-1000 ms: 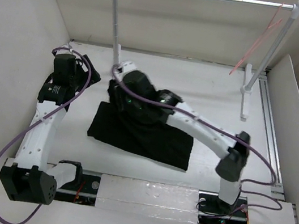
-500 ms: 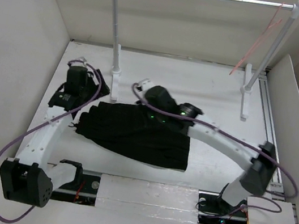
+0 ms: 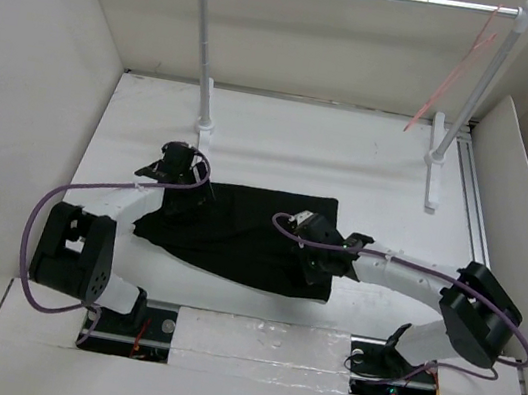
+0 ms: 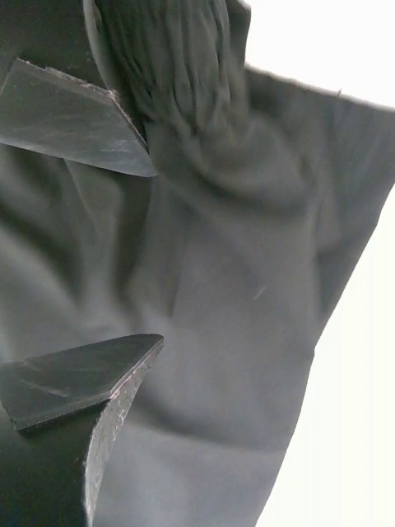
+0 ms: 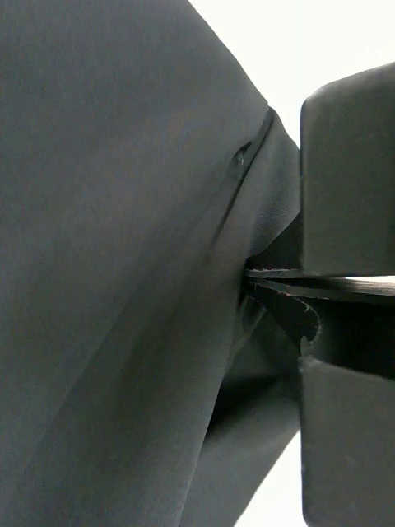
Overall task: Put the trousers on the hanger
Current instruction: Fold the trousers, then grab a hanger with the right arm
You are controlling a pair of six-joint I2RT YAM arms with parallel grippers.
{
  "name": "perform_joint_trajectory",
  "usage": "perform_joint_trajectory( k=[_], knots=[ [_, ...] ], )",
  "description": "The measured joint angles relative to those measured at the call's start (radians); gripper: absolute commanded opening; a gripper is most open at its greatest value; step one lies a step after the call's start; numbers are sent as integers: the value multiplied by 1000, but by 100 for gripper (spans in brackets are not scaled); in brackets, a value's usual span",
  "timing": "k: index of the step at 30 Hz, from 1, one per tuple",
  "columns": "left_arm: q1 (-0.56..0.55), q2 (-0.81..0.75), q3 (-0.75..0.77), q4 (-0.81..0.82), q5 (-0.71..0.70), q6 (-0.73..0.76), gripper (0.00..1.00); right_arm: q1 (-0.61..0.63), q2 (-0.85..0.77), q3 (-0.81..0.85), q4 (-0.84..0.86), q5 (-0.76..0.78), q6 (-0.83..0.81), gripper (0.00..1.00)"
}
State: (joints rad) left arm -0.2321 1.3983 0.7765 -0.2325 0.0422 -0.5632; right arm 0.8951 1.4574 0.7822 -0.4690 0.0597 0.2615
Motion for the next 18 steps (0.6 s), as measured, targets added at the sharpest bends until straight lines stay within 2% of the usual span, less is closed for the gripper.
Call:
perform_joint_trajectory(
  k=[2, 4, 5, 6, 7, 8, 9, 10, 11, 12, 13, 14, 15, 16, 18],
  knots=[
    [19, 20, 0, 4, -34, -8, 73, 3, -14, -15, 8, 0, 8, 0],
    [30, 14, 0, 3, -61, -16, 73, 3, -47, -20, 0, -5, 15, 14],
    [31, 4, 0, -1, -71, -19, 73, 3, -70, -17, -10, -7, 15, 23],
    [31, -13, 0, -8, -82, -21, 71, 3, -96, -6, -30, -9, 14, 48],
    [31, -41, 1, -18, -91, -21, 68, 3, -126, 14, -60, -11, 9, 59],
    [28, -74, 6, -32, -102, -21, 29, 3, -176, 90, -125, -11, -16, 77],
    [24, -110, 15, -42, -113, -21, 29, 3, -179, 96, -127, -11, -16, 77],
    [14, -148, 33, -51, -130, -18, 14, -11, -202, 153, -153, -15, -37, 79],
    [-5, -179, 63, -64, -151, -15, 0, -27, -220, 227, -184, -24, -52, 79],
    [-37, -201, 103, -72, -166, -12, 0, -60, -234, 312, -206, -37, -76, 71],
    [-80, -209, 150, -72, -188, -1, 0, -114, -246, 395, -210, -58, -105, 57],
    [-136, -208, 201, -72, -212, 4, 0, -179, -256, 474, -207, -81, -132, 20],
    [-195, -197, 249, -71, -238, 8, 0, -245, -262, 543, -206, -98, -154, 7],
    [-274, -172, 301, -67, -275, 10, 0, -337, -261, 622, -210, -124, -169, 0],
    [-437, -106, 390, -66, -336, 10, 0, -522, -243, 769, -202, -185, -210, 0]
  ],
)
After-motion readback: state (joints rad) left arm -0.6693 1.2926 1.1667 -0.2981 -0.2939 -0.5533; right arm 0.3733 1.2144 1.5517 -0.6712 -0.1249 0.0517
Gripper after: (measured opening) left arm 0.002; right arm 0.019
